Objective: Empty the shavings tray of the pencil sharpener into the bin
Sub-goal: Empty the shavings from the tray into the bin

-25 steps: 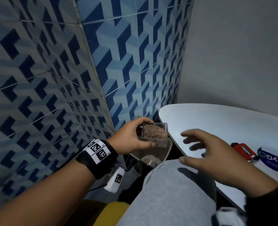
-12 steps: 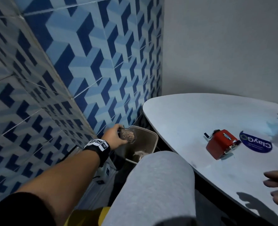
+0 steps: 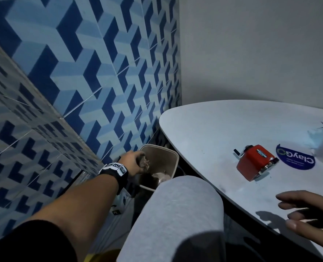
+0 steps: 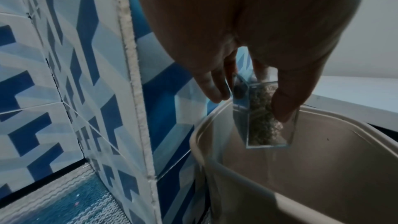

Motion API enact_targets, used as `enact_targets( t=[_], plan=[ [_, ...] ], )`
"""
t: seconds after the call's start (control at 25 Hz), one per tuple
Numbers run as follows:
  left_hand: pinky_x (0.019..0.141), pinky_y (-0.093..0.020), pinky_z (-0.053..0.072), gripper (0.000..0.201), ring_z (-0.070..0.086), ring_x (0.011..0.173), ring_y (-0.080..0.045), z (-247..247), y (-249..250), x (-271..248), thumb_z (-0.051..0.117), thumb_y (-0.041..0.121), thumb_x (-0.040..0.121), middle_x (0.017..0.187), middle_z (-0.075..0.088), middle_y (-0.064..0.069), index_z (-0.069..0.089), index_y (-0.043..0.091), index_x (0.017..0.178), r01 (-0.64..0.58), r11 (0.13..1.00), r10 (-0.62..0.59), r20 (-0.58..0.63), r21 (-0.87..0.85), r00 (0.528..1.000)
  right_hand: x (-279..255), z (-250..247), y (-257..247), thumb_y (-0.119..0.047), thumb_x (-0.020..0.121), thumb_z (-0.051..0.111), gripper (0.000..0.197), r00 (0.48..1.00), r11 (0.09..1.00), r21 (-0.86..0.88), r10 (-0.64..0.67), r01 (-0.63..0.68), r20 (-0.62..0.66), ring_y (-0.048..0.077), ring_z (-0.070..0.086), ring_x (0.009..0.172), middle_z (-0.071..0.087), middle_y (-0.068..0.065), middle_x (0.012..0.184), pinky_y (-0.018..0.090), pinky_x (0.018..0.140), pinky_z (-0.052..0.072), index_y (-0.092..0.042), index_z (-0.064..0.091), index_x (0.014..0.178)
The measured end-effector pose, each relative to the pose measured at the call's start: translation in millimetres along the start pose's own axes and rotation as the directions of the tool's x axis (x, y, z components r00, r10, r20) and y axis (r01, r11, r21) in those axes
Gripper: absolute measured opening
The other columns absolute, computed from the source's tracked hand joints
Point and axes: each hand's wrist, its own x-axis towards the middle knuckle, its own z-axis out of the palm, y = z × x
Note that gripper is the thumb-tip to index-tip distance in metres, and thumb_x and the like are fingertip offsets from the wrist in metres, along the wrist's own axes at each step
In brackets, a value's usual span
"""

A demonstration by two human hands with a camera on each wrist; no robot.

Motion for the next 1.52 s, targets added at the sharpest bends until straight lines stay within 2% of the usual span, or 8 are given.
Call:
enact_targets(
  t=[0.52, 0.72, 0.88, 1.08, 1.16, 1.24, 1.32, 1.52],
  plan=[
    [0.108, -0.037, 0.054, 0.088, 0.067, 0.128, -0.031, -7, 14, 16, 0.089, 0.031, 0.08, 0.152, 0.063, -0.006, 0.046, 0.037, 0.157, 0.086, 0.995, -0.08, 0.108, -0.054, 0.991, -5, 3, -15, -0.098, 0.026, 0.068, 0.094, 1.0, 0.997, -0.067, 0.023, -0.022, 0.006, 0.008, 0.074, 0.085, 0.079, -0.023, 0.098, 0.022, 0.079, 0.056, -0.058, 0.07, 0.111],
    [0.104, -0.044, 0.058, 0.087, 0.071, 0.116, -0.032, -10, 15, 17, 0.093, 0.032, 0.072, 0.138, 0.071, -0.003, 0.05, 0.033, 0.148, 0.113, 0.991, -0.103, 0.129, -0.075, 0.986, -4, 8, -25, -0.029, 0.061, 0.096, 0.064, 0.999, 0.997, -0.076, 0.003, 0.0, 0.036, 0.004, 0.074, 0.085, 0.08, -0.022, 0.098, 0.022, 0.08, 0.055, -0.064, 0.068, 0.107],
    [0.099, -0.039, 0.06, 0.079, 0.071, 0.111, -0.029, -9, 17, 14, 0.094, 0.031, 0.073, 0.133, 0.073, -0.004, 0.058, 0.029, 0.143, 0.105, 0.994, -0.099, 0.137, -0.04, 0.986, -3, 8, -20, -0.096, 0.029, 0.068, 0.091, 0.998, 0.996, -0.09, 0.013, -0.008, 0.056, 0.003, 0.073, 0.089, 0.077, -0.028, 0.101, 0.02, 0.081, 0.054, -0.063, 0.065, 0.114],
    [0.105, -0.041, 0.057, 0.083, 0.07, 0.118, -0.031, -8, 13, 14, 0.094, 0.034, 0.073, 0.139, 0.071, -0.005, 0.056, 0.033, 0.147, 0.124, 0.99, -0.116, 0.103, -0.074, 0.988, -3, 9, -19, -0.101, 0.026, 0.062, 0.096, 0.999, 0.993, -0.119, -0.015, 0.019, 0.035, 0.003, 0.073, 0.089, 0.077, -0.028, 0.1, 0.021, 0.083, 0.053, -0.063, 0.064, 0.114],
    [0.106, -0.041, 0.056, 0.084, 0.069, 0.119, -0.031, -9, 13, 15, 0.094, 0.032, 0.073, 0.141, 0.07, -0.006, 0.056, 0.031, 0.147, 0.128, 0.986, -0.118, 0.098, -0.105, 0.988, -5, 12, -24, -0.085, 0.037, 0.078, 0.08, 0.999, 0.993, -0.114, -0.025, 0.03, 0.041, 0.003, 0.073, 0.089, 0.077, -0.027, 0.099, 0.02, 0.083, 0.053, -0.063, 0.065, 0.113],
    [0.106, -0.041, 0.056, 0.084, 0.069, 0.119, -0.031, -9, 12, 17, 0.095, 0.029, 0.073, 0.14, 0.069, -0.007, 0.057, 0.027, 0.148, 0.136, 0.981, -0.124, 0.094, -0.136, 0.988, -5, 14, -27, -0.042, 0.059, 0.095, 0.063, 0.998, 0.991, -0.121, -0.061, 0.064, 0.025, 0.002, 0.073, 0.089, 0.077, -0.027, 0.099, 0.02, 0.083, 0.053, -0.066, 0.065, 0.11],
    [0.104, -0.041, 0.057, 0.084, 0.069, 0.117, -0.03, -9, 11, 18, 0.095, 0.027, 0.072, 0.138, 0.071, -0.007, 0.057, 0.025, 0.147, 0.146, 0.977, -0.133, 0.091, -0.156, 0.987, 0, 14, -21, -0.015, 0.07, 0.092, 0.069, 0.997, 0.987, -0.145, -0.072, 0.074, 0.021, 0.001, 0.073, 0.089, 0.077, -0.028, 0.098, 0.019, 0.083, 0.053, -0.066, 0.064, 0.108],
    [0.096, -0.036, 0.055, 0.077, 0.066, 0.107, -0.026, -7, 7, 18, 0.095, 0.028, 0.074, 0.132, 0.07, -0.006, 0.058, 0.026, 0.143, 0.192, 0.963, -0.172, 0.116, -0.191, 0.978, 2, 16, -13, -0.014, 0.073, 0.09, 0.07, 0.996, 0.984, -0.152, -0.088, 0.09, 0.021, 0.0, 0.072, 0.089, 0.076, -0.03, 0.099, 0.018, 0.082, 0.053, -0.066, 0.063, 0.11]
  ],
)
